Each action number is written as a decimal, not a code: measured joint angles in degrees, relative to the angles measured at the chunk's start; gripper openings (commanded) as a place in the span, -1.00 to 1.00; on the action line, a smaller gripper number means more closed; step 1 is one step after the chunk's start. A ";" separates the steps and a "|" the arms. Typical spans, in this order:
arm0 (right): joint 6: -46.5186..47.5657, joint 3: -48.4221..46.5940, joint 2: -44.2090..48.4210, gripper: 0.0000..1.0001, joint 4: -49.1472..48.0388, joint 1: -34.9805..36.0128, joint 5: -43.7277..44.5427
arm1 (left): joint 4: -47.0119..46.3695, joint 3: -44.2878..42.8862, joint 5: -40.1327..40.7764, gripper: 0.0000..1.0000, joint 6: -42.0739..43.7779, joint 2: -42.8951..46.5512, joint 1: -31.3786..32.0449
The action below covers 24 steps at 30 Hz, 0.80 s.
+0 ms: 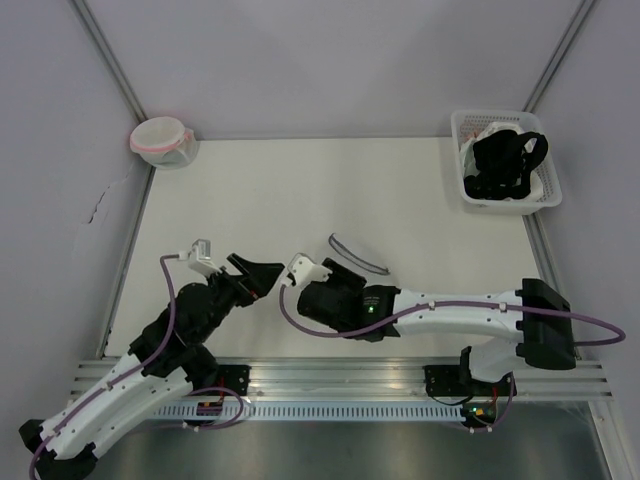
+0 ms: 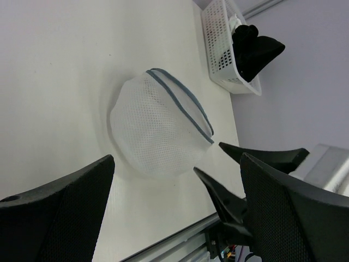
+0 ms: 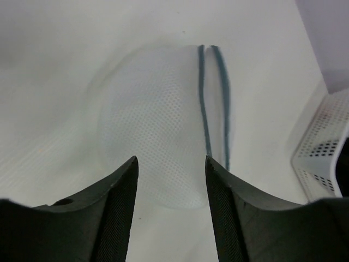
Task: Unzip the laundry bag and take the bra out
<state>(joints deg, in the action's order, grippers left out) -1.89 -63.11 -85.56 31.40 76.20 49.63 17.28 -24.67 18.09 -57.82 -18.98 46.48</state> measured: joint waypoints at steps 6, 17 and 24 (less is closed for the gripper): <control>-2.93 4.11 10.29 0.86 -3.61 1.49 -6.69 | 1.25 0.04 -0.04 0.99 -0.63 2.03 0.00; -19.76 5.40 18.21 0.96 -2.03 -12.44 -7.08 | 2.23 0.70 -4.17 0.99 -0.63 2.10 -0.02; -25.81 13.51 27.21 0.96 -2.10 -16.57 -13.31 | 2.40 2.05 -10.54 0.99 0.50 2.86 0.00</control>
<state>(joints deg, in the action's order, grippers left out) -27.70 -49.60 -58.35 29.30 59.64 36.32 19.68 -22.61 7.55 -57.32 -16.12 46.48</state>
